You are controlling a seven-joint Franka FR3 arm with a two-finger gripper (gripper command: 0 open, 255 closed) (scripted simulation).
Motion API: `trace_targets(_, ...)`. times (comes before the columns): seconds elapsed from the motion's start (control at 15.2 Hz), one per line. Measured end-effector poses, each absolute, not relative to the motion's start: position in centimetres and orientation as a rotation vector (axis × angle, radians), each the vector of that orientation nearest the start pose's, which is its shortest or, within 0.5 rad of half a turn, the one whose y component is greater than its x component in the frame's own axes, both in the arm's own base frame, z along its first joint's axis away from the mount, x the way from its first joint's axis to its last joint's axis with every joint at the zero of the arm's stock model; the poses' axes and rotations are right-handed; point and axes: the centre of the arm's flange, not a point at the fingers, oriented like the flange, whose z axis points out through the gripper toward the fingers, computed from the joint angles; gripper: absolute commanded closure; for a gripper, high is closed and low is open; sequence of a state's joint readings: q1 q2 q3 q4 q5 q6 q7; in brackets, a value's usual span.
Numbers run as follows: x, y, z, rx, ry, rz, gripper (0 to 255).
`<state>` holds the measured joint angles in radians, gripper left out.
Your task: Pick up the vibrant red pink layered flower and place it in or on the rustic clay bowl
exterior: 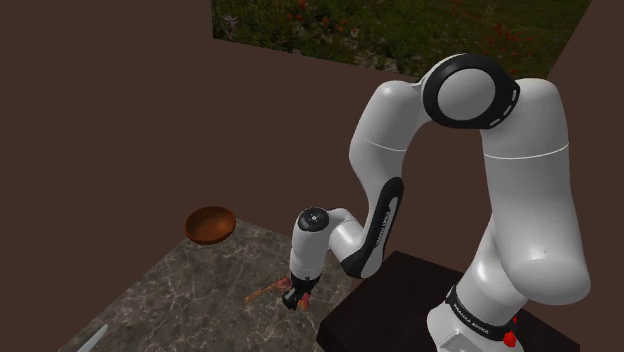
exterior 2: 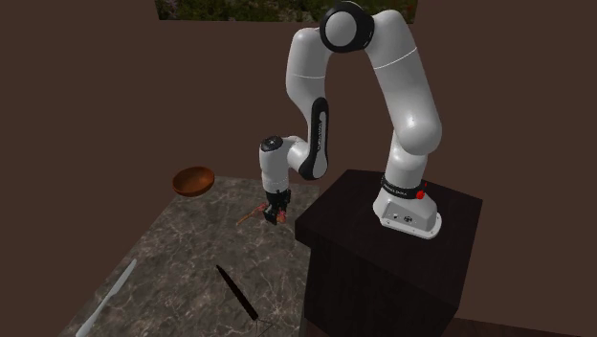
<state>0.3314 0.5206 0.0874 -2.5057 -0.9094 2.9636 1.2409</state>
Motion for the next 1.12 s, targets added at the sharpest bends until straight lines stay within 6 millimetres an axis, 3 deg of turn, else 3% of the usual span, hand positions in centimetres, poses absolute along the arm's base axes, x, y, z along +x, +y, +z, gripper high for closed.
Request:
trace_targets(0.59, 35.2, 22.1, 8.4, -3.230, -0.107, -0.065, 255)
trace_targets(1.12, 35.2, 22.0, 12.3, -3.232, -0.104, -0.063, 255)
